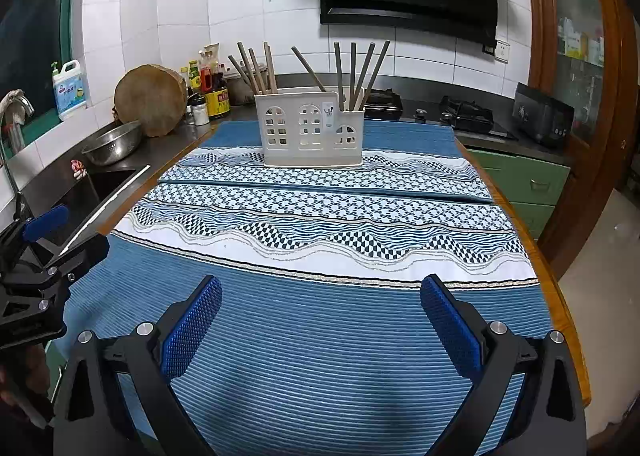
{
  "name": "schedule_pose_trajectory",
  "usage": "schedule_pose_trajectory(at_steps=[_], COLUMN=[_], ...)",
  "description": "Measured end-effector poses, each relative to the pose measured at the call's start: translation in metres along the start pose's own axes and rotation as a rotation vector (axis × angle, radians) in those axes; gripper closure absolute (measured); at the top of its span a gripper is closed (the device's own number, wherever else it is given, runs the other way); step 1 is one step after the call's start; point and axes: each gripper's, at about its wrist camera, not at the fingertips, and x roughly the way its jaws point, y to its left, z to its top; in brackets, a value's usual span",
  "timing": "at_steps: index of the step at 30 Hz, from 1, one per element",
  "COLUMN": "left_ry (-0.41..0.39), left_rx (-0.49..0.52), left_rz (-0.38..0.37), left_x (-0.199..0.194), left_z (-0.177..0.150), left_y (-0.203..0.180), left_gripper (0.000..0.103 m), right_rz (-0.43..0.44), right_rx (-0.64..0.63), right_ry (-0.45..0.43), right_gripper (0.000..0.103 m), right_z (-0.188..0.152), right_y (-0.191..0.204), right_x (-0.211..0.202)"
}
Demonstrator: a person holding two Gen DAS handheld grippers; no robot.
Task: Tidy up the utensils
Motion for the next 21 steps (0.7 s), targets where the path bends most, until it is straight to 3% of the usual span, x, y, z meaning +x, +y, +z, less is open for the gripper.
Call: schedule_pose_trajectory(at_steps=[21], left_ry=[-0.004], left_rx=[-0.013], left_rz=[-0.001], left_x=[0.0014], left_z=[-0.0004], left_y=[0.0034], left_gripper=[0.005], right_rz=[0.007], right_rx=[0.009], right_ry=[0.001], right_gripper=[0.007], right_z=[0.0], right_y=[-0.0004], right_x=[0.0007])
